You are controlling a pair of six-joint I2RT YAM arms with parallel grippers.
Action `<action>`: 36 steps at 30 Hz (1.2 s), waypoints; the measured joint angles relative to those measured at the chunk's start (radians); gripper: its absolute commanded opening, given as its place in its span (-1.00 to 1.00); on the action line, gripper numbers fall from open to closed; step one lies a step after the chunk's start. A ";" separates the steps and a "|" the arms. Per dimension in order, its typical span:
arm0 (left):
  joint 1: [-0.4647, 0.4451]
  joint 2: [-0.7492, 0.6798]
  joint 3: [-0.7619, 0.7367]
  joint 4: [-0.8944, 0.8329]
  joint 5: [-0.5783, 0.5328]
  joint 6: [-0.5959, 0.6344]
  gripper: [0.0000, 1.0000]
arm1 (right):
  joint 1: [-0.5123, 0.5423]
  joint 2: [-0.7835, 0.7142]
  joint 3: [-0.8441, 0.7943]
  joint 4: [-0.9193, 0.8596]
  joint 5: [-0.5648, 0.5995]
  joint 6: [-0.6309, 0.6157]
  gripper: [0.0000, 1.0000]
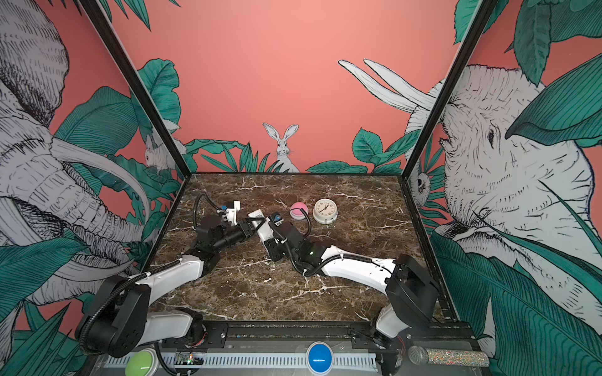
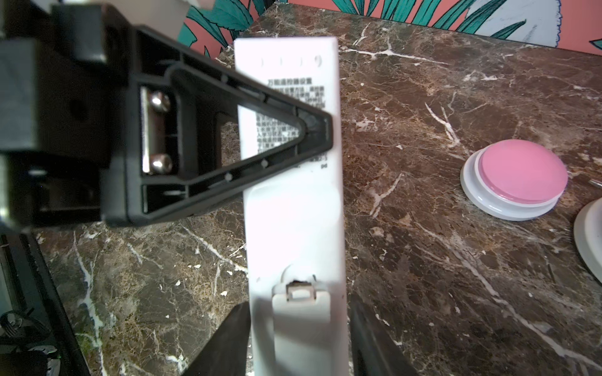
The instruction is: Load the batteries into the remote control
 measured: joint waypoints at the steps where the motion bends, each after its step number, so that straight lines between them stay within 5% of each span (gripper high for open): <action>1: 0.000 0.000 0.000 0.000 0.000 0.000 -1.00 | 0.000 0.000 0.000 0.001 -0.005 0.000 0.10; 19: 0.000 -0.015 -0.005 0.001 0.002 0.000 -1.00 | -0.001 -0.056 0.000 -0.045 -0.016 0.000 0.28; 36: 0.000 -0.027 -0.017 0.000 0.063 0.011 -1.00 | -0.042 -0.177 -0.020 -0.125 -0.014 -0.020 0.23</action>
